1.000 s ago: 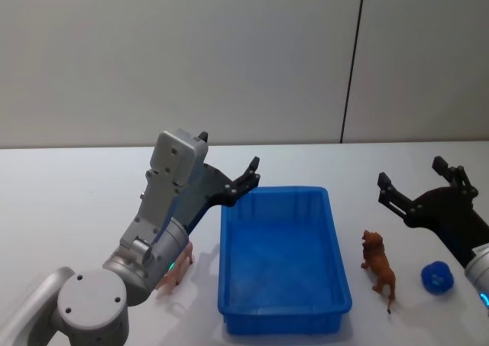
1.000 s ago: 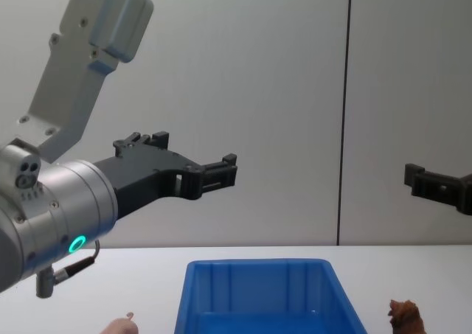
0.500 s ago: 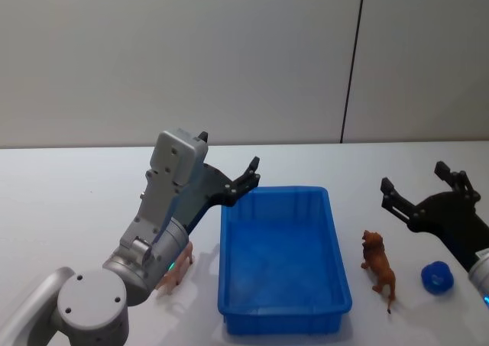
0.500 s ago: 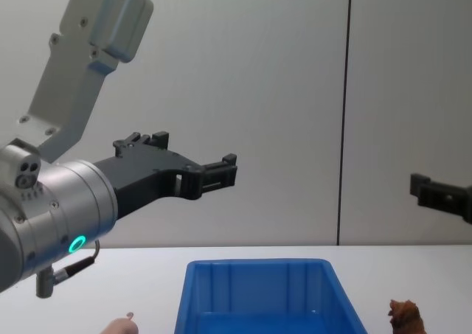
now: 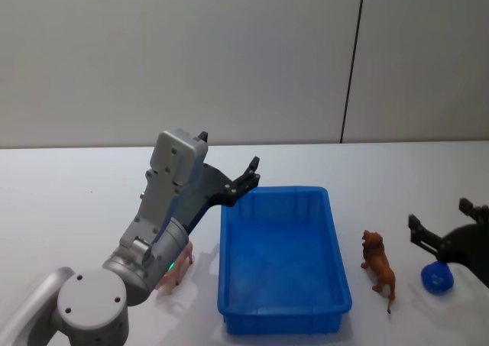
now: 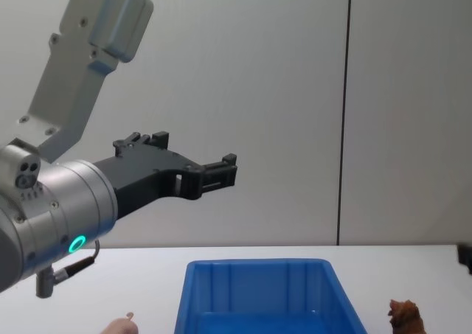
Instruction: Pick up the two dolls from the table and place them into the box.
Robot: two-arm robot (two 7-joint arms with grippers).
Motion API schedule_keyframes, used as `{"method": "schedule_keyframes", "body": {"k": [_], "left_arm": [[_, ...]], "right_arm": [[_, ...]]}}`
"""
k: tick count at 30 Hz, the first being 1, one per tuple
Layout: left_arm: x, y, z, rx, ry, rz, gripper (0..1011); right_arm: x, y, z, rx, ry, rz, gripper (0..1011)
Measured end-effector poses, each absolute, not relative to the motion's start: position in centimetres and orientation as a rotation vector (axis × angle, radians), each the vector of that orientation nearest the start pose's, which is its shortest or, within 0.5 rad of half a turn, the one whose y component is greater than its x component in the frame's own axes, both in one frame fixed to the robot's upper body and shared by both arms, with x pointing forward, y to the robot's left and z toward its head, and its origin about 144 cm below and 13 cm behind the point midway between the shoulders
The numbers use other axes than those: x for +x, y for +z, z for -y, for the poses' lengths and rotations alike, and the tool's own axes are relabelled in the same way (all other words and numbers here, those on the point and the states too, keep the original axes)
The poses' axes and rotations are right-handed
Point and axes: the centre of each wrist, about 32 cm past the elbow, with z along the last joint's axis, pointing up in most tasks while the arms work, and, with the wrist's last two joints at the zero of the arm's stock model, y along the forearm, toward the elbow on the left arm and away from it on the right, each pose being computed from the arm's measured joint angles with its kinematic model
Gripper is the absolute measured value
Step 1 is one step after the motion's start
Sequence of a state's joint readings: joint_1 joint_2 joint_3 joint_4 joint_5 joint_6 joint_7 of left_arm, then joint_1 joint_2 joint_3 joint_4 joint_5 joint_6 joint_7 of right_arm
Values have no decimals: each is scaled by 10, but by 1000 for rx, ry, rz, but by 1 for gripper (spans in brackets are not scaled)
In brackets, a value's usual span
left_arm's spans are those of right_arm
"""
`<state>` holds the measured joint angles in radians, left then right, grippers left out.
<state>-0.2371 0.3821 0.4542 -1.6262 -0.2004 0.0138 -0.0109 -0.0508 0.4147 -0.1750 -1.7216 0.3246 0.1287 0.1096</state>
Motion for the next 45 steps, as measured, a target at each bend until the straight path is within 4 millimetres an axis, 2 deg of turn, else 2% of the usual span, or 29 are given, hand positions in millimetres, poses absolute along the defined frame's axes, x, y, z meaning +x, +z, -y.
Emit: {"method": "schedule_keyframes", "body": {"k": [1,6,16,37,41,45], "left_arm": [[492,1204,-198,61,1124,268,1001],[492,1204,-198,61,1124,267,1001],[492,1204,-198,61,1124,268,1001],[492,1204,-198,61,1124,268,1001],[492,1204,-198,61,1124,268,1001],[492,1204,-198,61,1124,268,1001]], "right_arm": [[439,1168,284,-178,-1246,-37,1001],[439,1163,294,-242,-1242,-63,1001],[443,1153,309,-343,-1215,-114,1001],[458,1129,312,-438,-1156,-236,1001],[460,1126,312,-445,-1153,-258,962],[462,1124,312,-445,-1153,-272,844]]}}
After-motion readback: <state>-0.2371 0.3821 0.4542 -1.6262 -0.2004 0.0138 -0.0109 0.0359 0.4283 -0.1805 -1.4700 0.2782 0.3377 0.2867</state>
